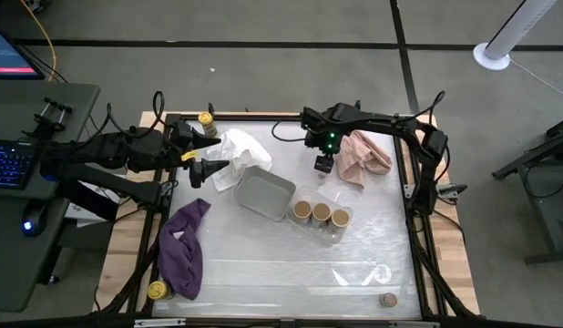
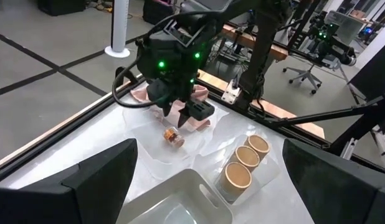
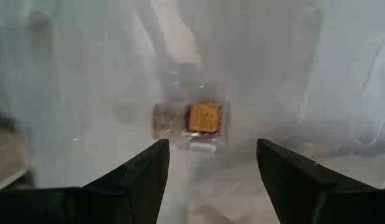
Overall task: Sort spices by type
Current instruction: Put the left brown seasoning bottle into the top transparent bin
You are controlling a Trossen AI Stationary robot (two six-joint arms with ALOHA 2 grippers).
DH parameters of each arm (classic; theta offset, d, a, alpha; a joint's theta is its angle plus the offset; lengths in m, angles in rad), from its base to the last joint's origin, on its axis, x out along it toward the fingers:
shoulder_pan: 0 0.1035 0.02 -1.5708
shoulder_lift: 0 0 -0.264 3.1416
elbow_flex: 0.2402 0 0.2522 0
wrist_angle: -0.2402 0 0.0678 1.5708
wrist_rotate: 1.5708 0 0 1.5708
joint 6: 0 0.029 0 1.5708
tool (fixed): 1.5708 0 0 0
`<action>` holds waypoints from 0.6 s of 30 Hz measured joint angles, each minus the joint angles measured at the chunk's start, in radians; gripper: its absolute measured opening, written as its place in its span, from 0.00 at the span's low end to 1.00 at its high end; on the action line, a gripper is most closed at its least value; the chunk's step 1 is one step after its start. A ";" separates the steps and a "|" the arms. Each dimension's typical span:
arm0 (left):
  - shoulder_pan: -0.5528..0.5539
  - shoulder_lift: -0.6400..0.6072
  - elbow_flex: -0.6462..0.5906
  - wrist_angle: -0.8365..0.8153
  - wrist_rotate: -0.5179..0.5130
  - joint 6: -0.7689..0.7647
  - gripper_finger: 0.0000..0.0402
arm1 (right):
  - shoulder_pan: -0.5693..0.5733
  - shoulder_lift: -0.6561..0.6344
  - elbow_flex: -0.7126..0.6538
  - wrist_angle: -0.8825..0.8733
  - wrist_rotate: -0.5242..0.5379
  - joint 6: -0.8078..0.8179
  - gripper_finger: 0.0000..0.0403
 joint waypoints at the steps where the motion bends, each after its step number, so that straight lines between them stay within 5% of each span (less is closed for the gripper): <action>1: 0.000 0.000 0.000 0.000 0.000 0.005 0.97 | 0.003 0.000 -0.010 0.014 0.009 -0.003 0.58; 6: 0.000 0.000 0.000 0.001 0.000 0.007 0.97 | 0.042 0.000 -0.020 0.069 0.053 -0.054 0.45; 13: 0.000 0.000 0.000 0.001 0.000 -0.002 0.97 | 0.063 0.029 -0.022 0.019 0.060 -0.059 0.05; 18: 0.000 0.000 0.000 0.002 0.000 -0.002 0.97 | 0.063 0.035 -0.022 0.015 0.059 -0.049 0.02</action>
